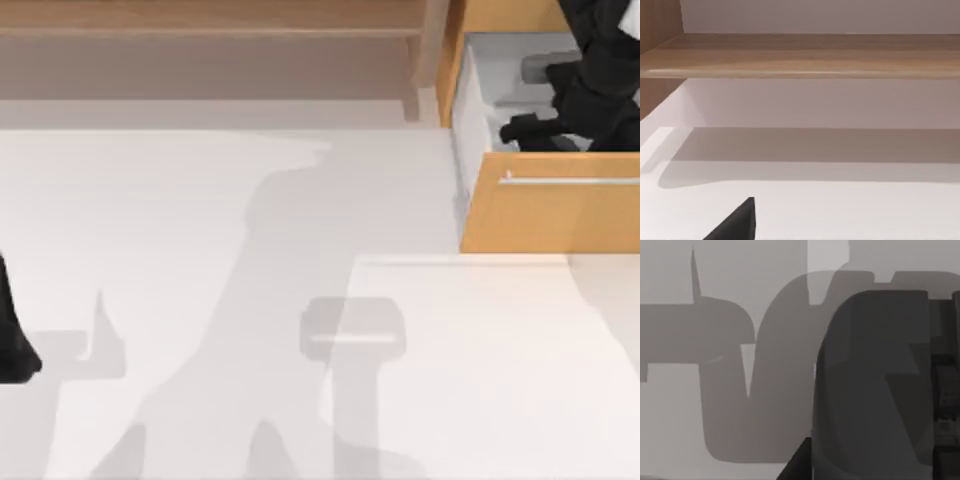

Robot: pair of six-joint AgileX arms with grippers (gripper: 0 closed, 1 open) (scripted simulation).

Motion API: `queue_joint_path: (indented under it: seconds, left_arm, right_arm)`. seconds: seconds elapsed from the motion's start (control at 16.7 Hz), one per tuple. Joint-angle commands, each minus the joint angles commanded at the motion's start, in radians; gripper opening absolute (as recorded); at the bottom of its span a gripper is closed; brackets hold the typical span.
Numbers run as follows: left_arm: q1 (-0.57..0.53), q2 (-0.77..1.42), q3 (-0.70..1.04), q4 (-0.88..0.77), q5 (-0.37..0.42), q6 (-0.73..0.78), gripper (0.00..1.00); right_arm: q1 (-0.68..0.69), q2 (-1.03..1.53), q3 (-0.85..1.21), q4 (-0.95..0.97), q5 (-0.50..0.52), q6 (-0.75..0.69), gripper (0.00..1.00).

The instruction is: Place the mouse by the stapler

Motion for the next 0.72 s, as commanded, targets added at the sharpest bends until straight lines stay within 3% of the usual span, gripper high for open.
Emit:
queue_joint_path:
  seconds: [0.36, 0.72]
  left_arm:
    - [0.0, 0.0, 0.0, 0.0, 0.0, 0.0, 1.0]
    - [0.0, 0.0, 0.0, 0.0, 0.0, 0.0, 1.0]
  right_arm:
    - [0.001, -0.013, 0.002, -0.003, -0.006, 0.002, 0.0]
    - [-0.021, -0.208, -0.083, 0.001, -0.098, 0.008, 0.0]
